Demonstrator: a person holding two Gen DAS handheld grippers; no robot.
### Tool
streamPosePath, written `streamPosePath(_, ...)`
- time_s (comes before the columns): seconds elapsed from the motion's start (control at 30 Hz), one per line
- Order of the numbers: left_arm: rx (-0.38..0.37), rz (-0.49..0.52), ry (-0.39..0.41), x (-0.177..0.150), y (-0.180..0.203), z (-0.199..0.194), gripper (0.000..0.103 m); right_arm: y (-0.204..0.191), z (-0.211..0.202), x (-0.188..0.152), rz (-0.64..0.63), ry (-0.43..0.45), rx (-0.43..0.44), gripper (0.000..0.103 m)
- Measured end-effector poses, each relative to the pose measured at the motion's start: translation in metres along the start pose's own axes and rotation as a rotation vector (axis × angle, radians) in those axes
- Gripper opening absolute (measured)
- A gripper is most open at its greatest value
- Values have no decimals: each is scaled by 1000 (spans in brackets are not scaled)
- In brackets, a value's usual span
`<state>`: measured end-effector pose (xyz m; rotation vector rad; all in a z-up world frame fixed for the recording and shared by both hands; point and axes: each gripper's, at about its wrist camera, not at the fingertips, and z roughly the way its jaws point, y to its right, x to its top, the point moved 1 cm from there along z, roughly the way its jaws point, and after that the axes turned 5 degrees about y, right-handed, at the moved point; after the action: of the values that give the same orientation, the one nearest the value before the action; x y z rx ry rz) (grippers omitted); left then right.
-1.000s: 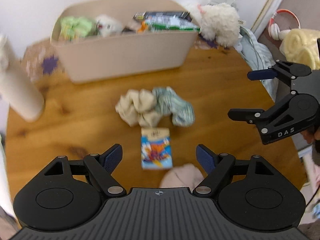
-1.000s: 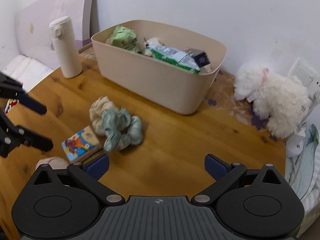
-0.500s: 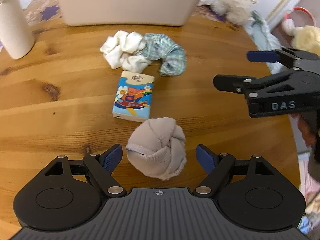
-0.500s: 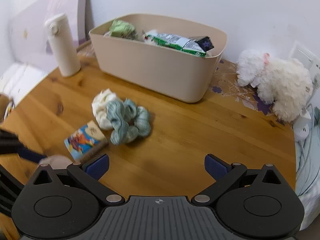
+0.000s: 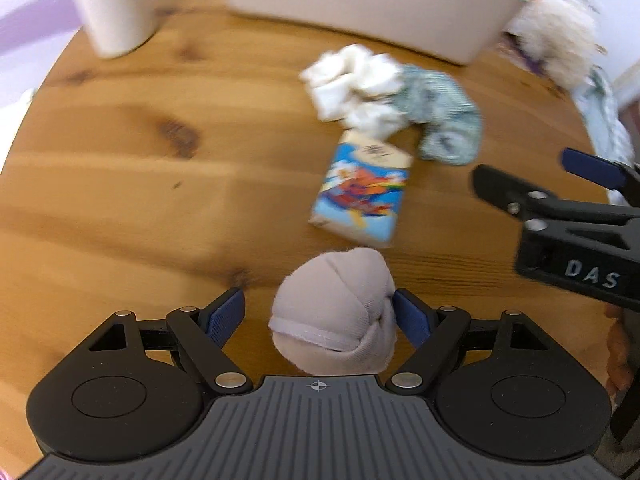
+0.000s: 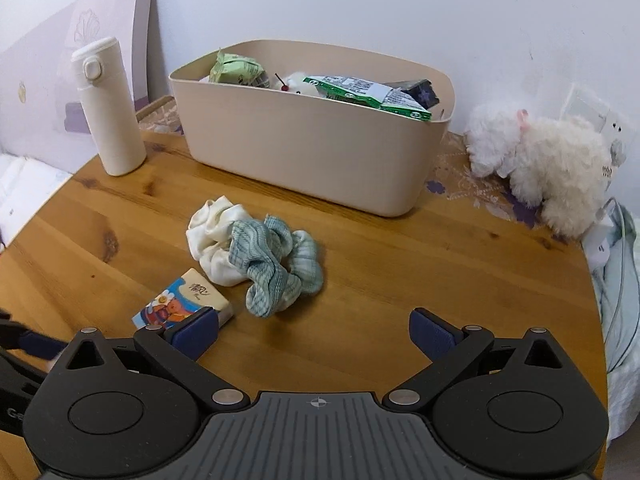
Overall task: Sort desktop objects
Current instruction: 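Move left tool to the grey rolled sock while right tool approaches the green plaid scrunchie, then close left tool on the grey sock while right tool grasps the plaid scrunchie, then carry the grey sock with left tool over the basket while right tool carries the scrunchie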
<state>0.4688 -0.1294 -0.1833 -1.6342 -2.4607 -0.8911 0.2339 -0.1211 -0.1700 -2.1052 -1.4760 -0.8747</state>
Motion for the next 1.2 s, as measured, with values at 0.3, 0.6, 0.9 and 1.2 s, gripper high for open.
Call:
streamPosePath(0.3,52,-28,30,-2,-26,-2,82,-25,24,15,-148,4,-46,95)
streamPosePath(0.6,89,-16,28,0,-33,-3,70,-25,49,19,-90,-85,-3,49)
streamPosePath(0.9,96,19,32,0,-33,-5,55,-3,37,8,76,-110,89,8)
streamPosePath(1.2,89,5,67,-9,-34,-18,55,16,-3,4,111,-3,88,7)
